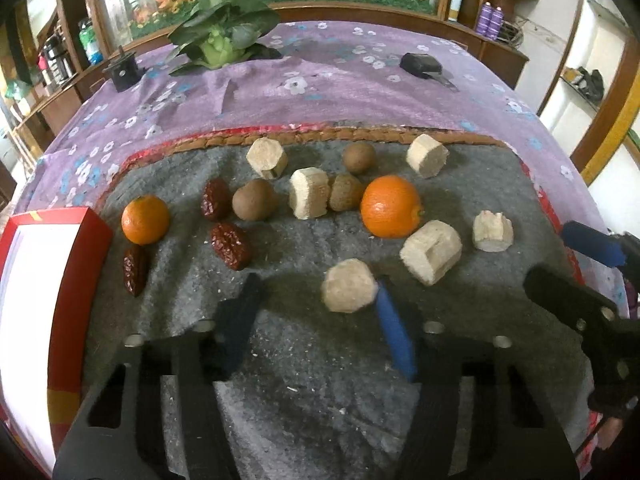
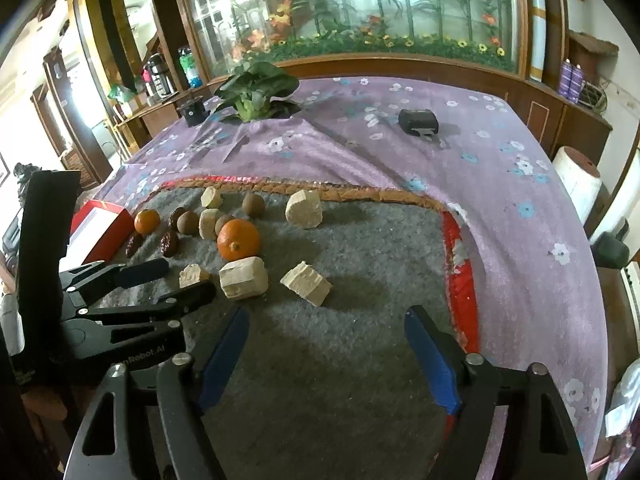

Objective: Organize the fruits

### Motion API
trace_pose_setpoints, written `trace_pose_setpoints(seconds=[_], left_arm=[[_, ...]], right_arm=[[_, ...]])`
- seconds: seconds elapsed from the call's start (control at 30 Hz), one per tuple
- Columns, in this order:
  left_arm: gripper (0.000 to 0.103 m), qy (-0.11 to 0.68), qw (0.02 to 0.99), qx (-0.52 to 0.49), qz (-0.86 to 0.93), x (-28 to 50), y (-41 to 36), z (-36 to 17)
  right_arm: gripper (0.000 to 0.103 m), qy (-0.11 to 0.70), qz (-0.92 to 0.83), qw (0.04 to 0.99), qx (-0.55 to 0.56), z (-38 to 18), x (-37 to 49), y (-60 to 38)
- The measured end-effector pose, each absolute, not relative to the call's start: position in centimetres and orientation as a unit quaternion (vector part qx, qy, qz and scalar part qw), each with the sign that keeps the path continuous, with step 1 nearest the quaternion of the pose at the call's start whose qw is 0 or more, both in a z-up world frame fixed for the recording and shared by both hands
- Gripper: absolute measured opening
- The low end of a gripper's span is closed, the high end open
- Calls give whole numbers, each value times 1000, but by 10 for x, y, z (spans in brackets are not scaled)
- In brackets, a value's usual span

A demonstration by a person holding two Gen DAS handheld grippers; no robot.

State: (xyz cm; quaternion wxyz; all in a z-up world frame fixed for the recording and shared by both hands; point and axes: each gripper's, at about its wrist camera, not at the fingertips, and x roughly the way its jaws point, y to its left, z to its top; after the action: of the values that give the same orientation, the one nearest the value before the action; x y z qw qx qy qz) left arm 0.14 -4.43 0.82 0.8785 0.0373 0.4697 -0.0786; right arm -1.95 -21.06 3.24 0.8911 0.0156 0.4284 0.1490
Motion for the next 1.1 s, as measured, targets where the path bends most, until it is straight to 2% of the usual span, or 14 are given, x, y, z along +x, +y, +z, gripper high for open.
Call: trace_pose_setpoints(seconds=[0.03,0.07,0.23,0.43,0.5,0.57,0.6,0.9,1.1], left_arm=[[27,470,878,35,-86,1,-45,9],[23,472,876,29,-95,0,-45,11],[24,472,876,32,-94,-6,-39,14],[24,465,881,21,-89,-9,-25,24],[24,462,882,23,-87,-11,-22,27],[24,463,882,23,-84,-11,-20,28],[24,464,882,22,-84,-11,-19,29],[24,452,888,8,-86,-22,0,48],[24,444,893,-1,-68,-32,32,65]], right_arm=[[71,430,152,890,16,31,-18,-210],[70,431,154,889,15,30,-17,-209],[70,436,165,885,1,24,-8,-201],[56,450,165,877,-31,10,15,-194],[48,447,168,877,-48,7,19,-194],[27,448,181,874,-47,10,20,-195],[24,451,190,871,-36,12,21,-196],[22,434,183,882,-20,38,-7,-192],[22,413,234,880,-20,61,-29,-156]])
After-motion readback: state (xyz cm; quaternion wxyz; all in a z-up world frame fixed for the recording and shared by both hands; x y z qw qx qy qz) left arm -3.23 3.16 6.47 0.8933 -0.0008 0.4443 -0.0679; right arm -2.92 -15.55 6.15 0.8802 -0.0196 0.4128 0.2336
